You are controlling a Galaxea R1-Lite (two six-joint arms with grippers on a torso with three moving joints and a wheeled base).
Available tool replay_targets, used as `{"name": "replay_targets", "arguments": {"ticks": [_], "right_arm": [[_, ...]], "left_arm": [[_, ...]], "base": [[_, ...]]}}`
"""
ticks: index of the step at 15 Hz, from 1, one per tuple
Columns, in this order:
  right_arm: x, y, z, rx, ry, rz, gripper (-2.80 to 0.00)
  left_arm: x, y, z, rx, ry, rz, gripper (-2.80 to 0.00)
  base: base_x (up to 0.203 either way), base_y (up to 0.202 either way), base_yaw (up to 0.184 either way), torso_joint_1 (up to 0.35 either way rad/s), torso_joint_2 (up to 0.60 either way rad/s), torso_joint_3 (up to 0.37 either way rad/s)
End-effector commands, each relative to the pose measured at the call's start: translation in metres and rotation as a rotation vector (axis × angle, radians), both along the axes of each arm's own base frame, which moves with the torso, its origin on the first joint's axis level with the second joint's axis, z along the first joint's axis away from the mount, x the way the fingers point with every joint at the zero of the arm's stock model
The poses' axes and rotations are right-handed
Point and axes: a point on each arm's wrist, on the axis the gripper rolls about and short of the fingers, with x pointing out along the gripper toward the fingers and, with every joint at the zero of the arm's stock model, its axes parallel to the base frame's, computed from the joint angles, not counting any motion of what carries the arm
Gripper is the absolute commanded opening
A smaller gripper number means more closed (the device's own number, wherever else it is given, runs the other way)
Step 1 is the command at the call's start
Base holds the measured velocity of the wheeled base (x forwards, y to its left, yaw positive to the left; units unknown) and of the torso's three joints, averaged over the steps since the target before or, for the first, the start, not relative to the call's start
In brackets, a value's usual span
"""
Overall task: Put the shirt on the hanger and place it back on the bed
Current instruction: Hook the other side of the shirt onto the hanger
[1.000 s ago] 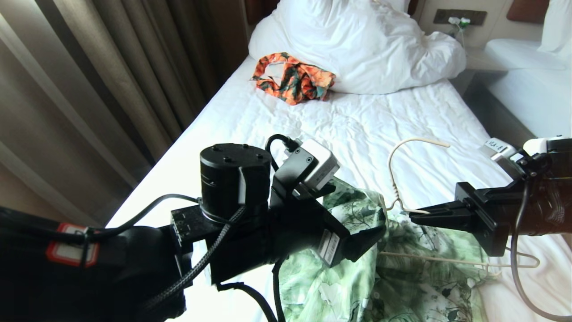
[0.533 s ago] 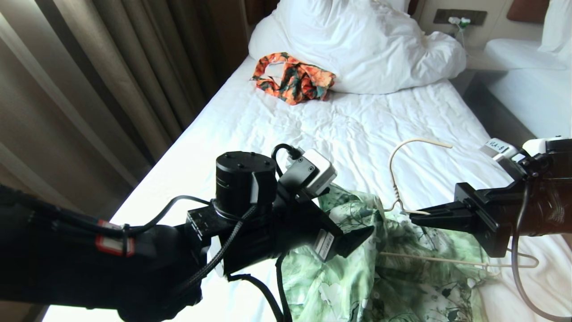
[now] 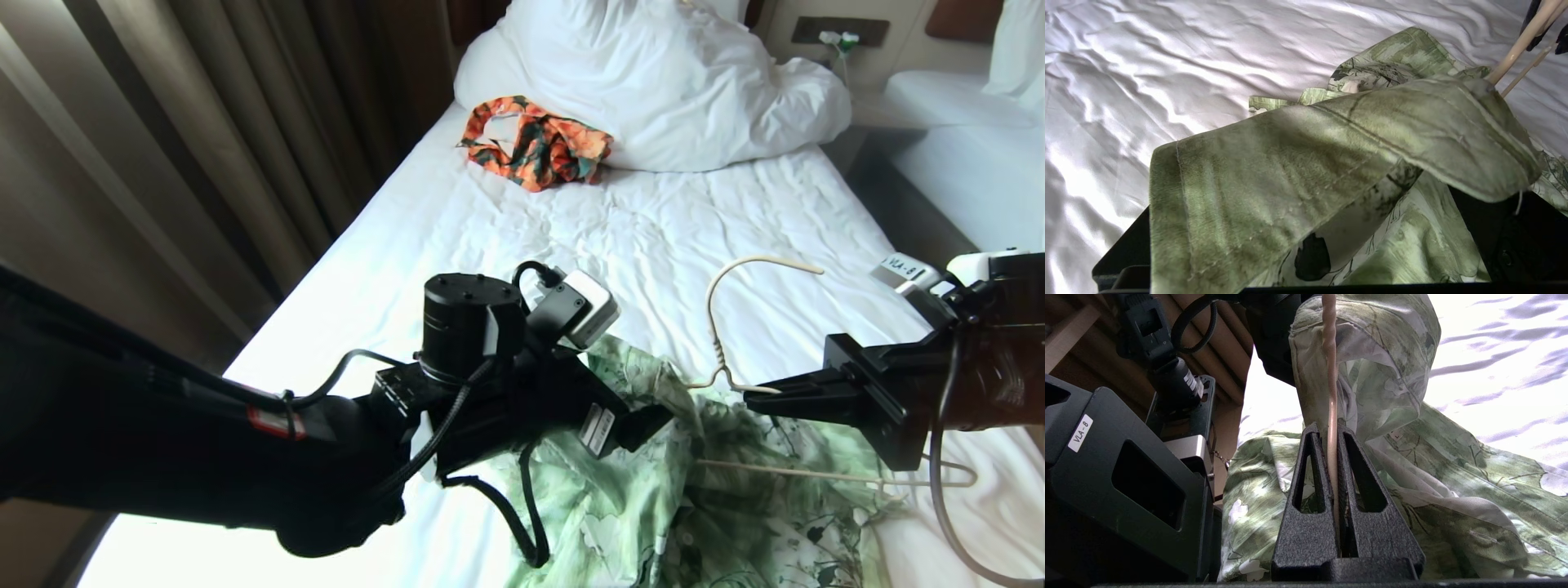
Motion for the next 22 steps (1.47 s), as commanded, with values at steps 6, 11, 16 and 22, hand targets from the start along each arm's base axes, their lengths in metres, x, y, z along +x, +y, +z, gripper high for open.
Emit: {"name": "replay_targets", "arguments": {"ticks": [6,11,16,22], "right_arm": [[0.006,0.001,-0.004,0.004,-0.006,0.010,-2.80],[0.004,0.001,-0.002,0.013,-0.012,0.025,-2.80],[0.004,0.001,-0.001,0.014,-0.015,0.026,-2.80],[0.004,0.001,-0.001,0.014,-0.015,0.026,-2.80]], "left_arm": [[-0.001,-0.023,-0.004,-0.010,0.005,-0.083,0.00],[-0.001,-0.036,-0.006,-0.015,0.001,-0.105,0.00],[-0.004,-0.040,-0.009,-0.009,0.007,-0.113,0.00],[-0.004,-0.040,-0.011,-0.004,0.007,-0.113,-2.80]], "base": [[0.000,0.000,0.000,0.000,0.00,0.000],[0.000,0.000,0.000,0.000,0.00,0.000],[0.000,0.000,0.000,0.000,0.00,0.000],[0.000,0.000,0.000,0.000,0.00,0.000]]}}
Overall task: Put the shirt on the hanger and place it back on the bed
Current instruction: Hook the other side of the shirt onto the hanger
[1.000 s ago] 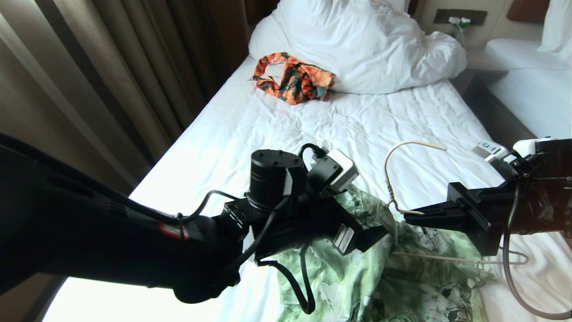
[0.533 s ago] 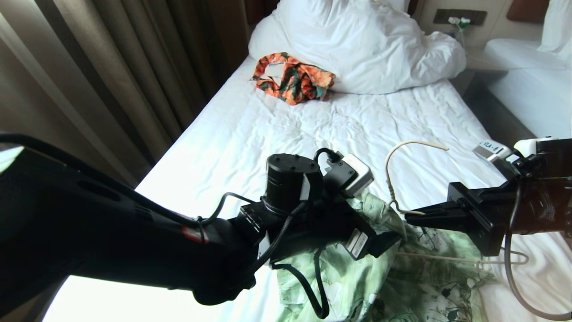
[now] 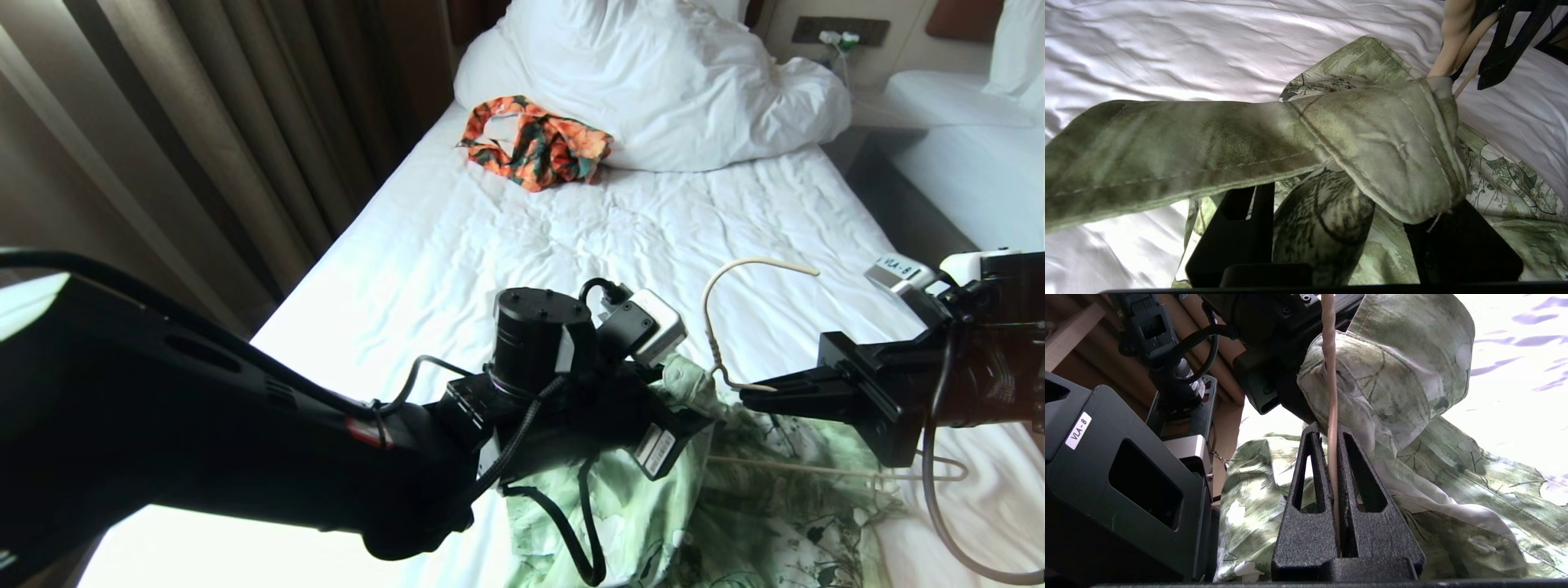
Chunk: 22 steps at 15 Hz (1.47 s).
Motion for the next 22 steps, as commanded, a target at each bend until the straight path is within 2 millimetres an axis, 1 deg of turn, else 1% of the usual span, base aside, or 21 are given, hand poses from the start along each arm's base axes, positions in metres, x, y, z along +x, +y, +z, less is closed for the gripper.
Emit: {"name": "replay_targets", "arguments": {"ticks": [1,7,10,11,13,15,17,18,19,20,21,22], "right_arm": [[0.000,0.000,0.000,0.003,-0.003,0.007,-2.80],[0.006,0.000,-0.002,0.007,-0.049,0.002,-2.80],[0.004,-0.001,-0.006,0.005,-0.040,0.001,-2.80],[0.003,-0.001,-0.005,0.005,-0.043,0.001,0.00],[-0.005,-0.002,0.003,0.012,-0.043,-0.005,0.00],[-0.019,-0.005,0.019,0.029,-0.021,-0.024,0.00],[-0.040,-0.009,0.038,0.052,0.000,-0.054,0.00],[-0.051,-0.012,0.044,0.059,0.006,-0.078,0.00],[-0.061,-0.016,0.048,0.061,0.009,-0.129,0.00],[-0.063,-0.018,0.053,0.053,0.014,-0.231,0.00],[-0.064,-0.017,0.065,0.071,0.047,-0.299,0.00],[-0.069,-0.018,0.081,0.106,0.122,-0.334,0.00]], "left_arm": [[-0.001,0.000,0.000,0.000,-0.002,-0.001,-2.80],[-0.005,0.003,0.007,-0.011,-0.016,0.015,-2.80],[-0.009,0.004,0.014,-0.025,-0.028,0.019,-2.80],[-0.010,0.005,0.015,-0.027,-0.028,0.017,-2.80],[-0.016,0.007,0.020,-0.036,-0.029,0.006,-2.80],[-0.023,0.010,0.025,-0.046,-0.034,-0.004,-2.80],[-0.028,0.014,0.033,-0.070,-0.025,0.012,-2.80],[-0.029,0.016,0.036,-0.079,-0.023,0.029,-2.80],[-0.031,0.019,0.039,-0.087,-0.018,0.037,-2.80],[-0.034,0.022,0.041,-0.095,-0.014,0.040,-2.80],[-0.039,0.026,0.045,-0.104,-0.017,0.038,-2.80],[-0.044,0.028,0.049,-0.116,-0.014,0.035,-2.80]], "base": [[0.000,0.000,0.000,0.000,0.00,0.000],[0.000,0.000,0.000,0.000,0.00,0.000],[0.000,0.000,0.000,0.000,0.00,0.000],[0.000,0.000,0.000,0.000,0.00,0.000],[0.000,0.000,0.000,0.000,0.00,0.000],[0.000,0.000,0.000,0.000,0.00,0.000],[0.000,0.000,0.000,0.000,0.00,0.000],[0.000,0.000,0.000,0.000,0.00,0.000],[0.000,0.000,0.000,0.000,0.00,0.000],[0.000,0.000,0.000,0.000,0.00,0.000],[0.000,0.000,0.000,0.000,0.00,0.000],[0.000,0.000,0.000,0.000,0.00,0.000]]}}
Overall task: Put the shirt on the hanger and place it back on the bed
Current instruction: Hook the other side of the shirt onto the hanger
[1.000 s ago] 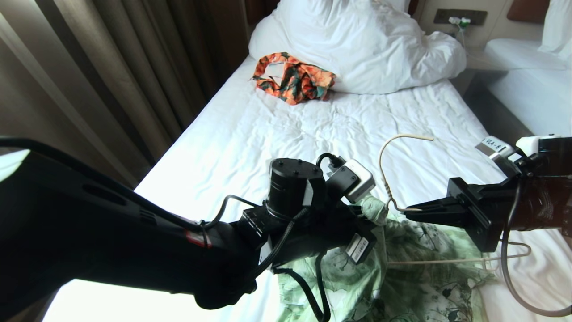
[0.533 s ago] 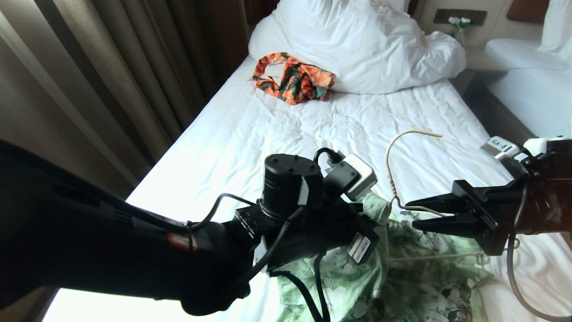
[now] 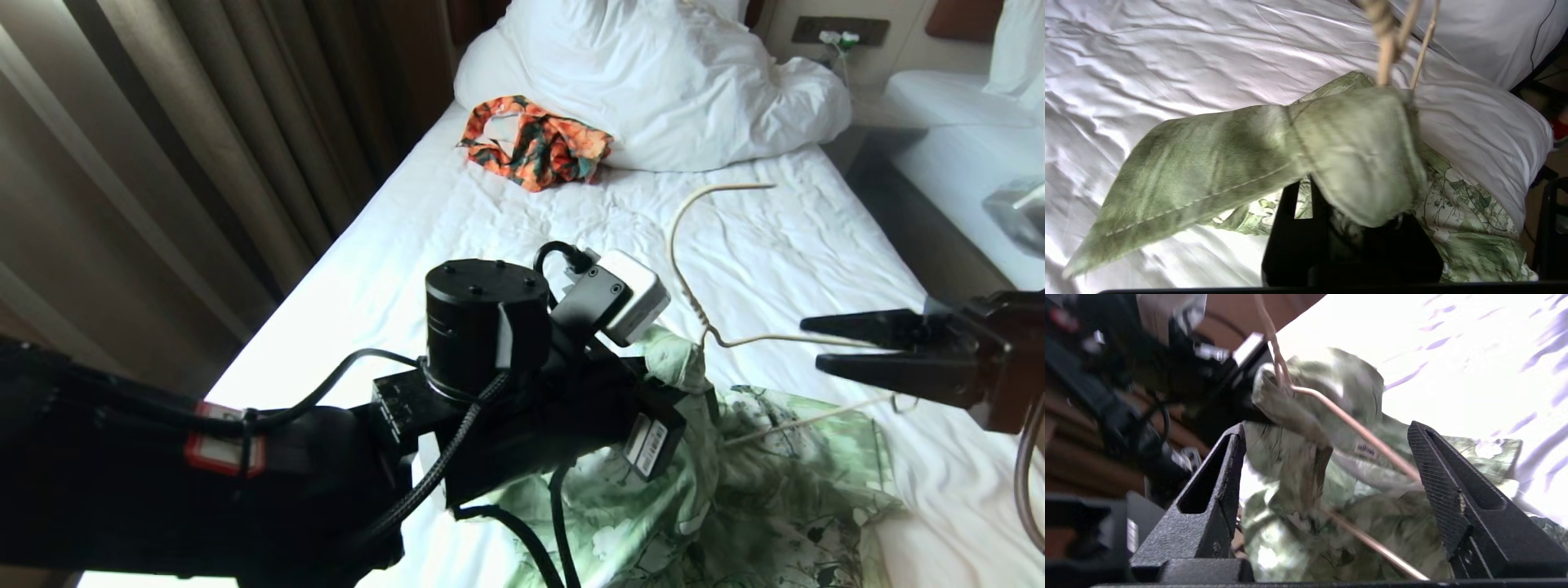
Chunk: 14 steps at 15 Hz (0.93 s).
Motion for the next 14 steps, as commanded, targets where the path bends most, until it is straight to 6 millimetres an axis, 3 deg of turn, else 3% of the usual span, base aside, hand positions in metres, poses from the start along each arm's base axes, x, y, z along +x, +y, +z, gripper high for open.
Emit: {"name": "replay_targets", "arguments": {"ticks": [1,4,5,7,11,14], "right_arm": [[-0.016,-0.002,0.031,0.061,0.041,-0.040,0.00],[-0.023,-0.007,0.055,0.061,0.171,-0.158,0.00],[-0.024,-0.010,0.057,0.047,0.209,-0.236,-2.80],[-0.022,-0.020,0.057,0.032,0.266,-0.363,-2.80],[-0.020,-0.030,0.046,0.009,0.379,-0.448,-2.80],[-0.015,-0.029,0.017,-0.094,0.499,-0.444,-2.80]], "left_arm": [[-0.010,0.005,0.012,-0.038,-0.008,-0.007,-2.80],[-0.013,0.009,0.017,-0.049,-0.010,-0.007,-2.80],[-0.014,0.012,0.017,-0.044,-0.006,-0.006,-2.80],[-0.018,0.014,0.017,-0.042,0.007,-0.004,-2.80],[-0.019,0.016,0.019,-0.050,0.011,0.013,-2.80],[-0.018,0.016,0.020,-0.053,0.007,0.038,-2.80]], "base": [[0.000,0.000,0.000,0.000,0.00,0.000],[0.000,0.000,0.000,0.000,0.00,0.000],[0.000,0.000,0.000,0.000,0.00,0.000],[0.000,0.000,0.000,0.000,0.00,0.000],[0.000,0.000,0.000,0.000,0.00,0.000],[0.000,0.000,0.000,0.000,0.00,0.000]]}}
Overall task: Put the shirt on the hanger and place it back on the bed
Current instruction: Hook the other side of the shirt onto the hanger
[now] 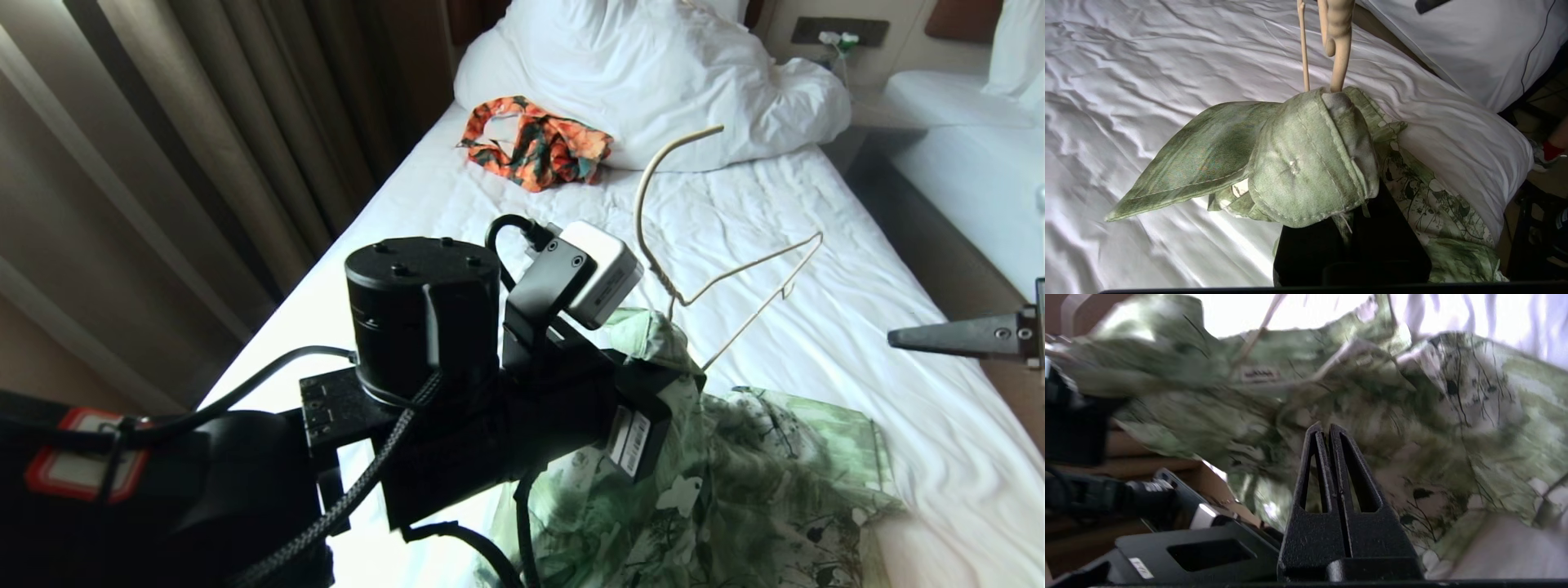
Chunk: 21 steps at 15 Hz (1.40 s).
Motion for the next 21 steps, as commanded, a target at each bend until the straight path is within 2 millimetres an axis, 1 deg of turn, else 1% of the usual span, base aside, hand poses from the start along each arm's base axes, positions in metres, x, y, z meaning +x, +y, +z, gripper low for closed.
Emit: {"name": "replay_targets", "arguments": {"ticks": [1,3,4,5,7,9,10,11,13,16,19,21], "right_arm": [[0.008,0.001,-0.022,-0.041,0.073,0.024,-2.80],[0.015,0.003,-0.045,-0.039,0.154,0.029,-2.80],[0.016,0.004,-0.055,-0.026,0.169,0.026,-2.80],[0.021,0.006,-0.062,-0.002,0.148,0.013,-2.80],[0.038,0.009,-0.072,0.107,0.182,-0.047,-2.80],[0.048,0.025,-0.085,0.108,0.225,-0.033,-2.80],[0.052,0.030,-0.089,0.112,0.248,-0.040,-2.80],[0.058,0.036,-0.091,0.154,0.283,-0.064,0.00],[0.075,0.045,-0.100,0.215,0.304,-0.091,0.00],[0.092,0.055,-0.109,0.312,0.376,-0.135,0.00],[0.101,0.074,-0.116,0.345,0.430,-0.128,0.00],[0.104,0.084,-0.111,0.377,0.449,-0.136,0.00]], "left_arm": [[0.000,0.000,0.001,-0.005,-0.005,0.006,-2.80],[0.000,0.000,0.002,-0.009,-0.007,0.009,-2.80],[0.000,0.001,0.003,-0.014,-0.010,0.010,-2.80],[0.000,0.002,0.005,-0.019,-0.014,0.014,-2.80],[0.000,0.003,0.006,-0.019,-0.016,0.033,-2.80],[-0.001,0.004,0.006,-0.019,-0.015,0.038,-2.80],[-0.001,0.004,0.006,-0.025,-0.011,0.040,-2.80],[-0.002,0.007,0.009,-0.036,-0.008,0.042,-2.80],[-0.002,0.010,0.012,-0.045,-0.010,0.050,-2.80],[0.002,0.016,0.012,-0.046,-0.010,0.069,-2.80],[0.003,0.017,0.011,-0.046,-0.008,0.072,-2.80],[0.003,0.017,0.013,-0.050,-0.012,0.072,-2.80]], "base": [[0.000,0.000,0.000,0.000,0.00,0.000],[0.000,0.000,0.000,0.000,0.00,0.000],[0.000,0.000,0.000,0.000,0.00,0.000],[0.000,0.000,0.000,0.000,0.00,0.000],[0.000,0.000,0.000,0.000,0.00,0.000],[0.000,0.000,0.000,0.000,0.00,0.000],[0.000,0.000,0.000,0.000,0.00,0.000],[0.000,0.000,0.000,0.000,0.00,0.000],[0.000,0.000,0.000,0.000,0.00,0.000],[0.000,0.000,0.000,0.000,0.00,0.000],[0.000,0.000,0.000,0.000,0.00,0.000],[0.000,0.000,0.000,0.000,0.00,0.000]]}}
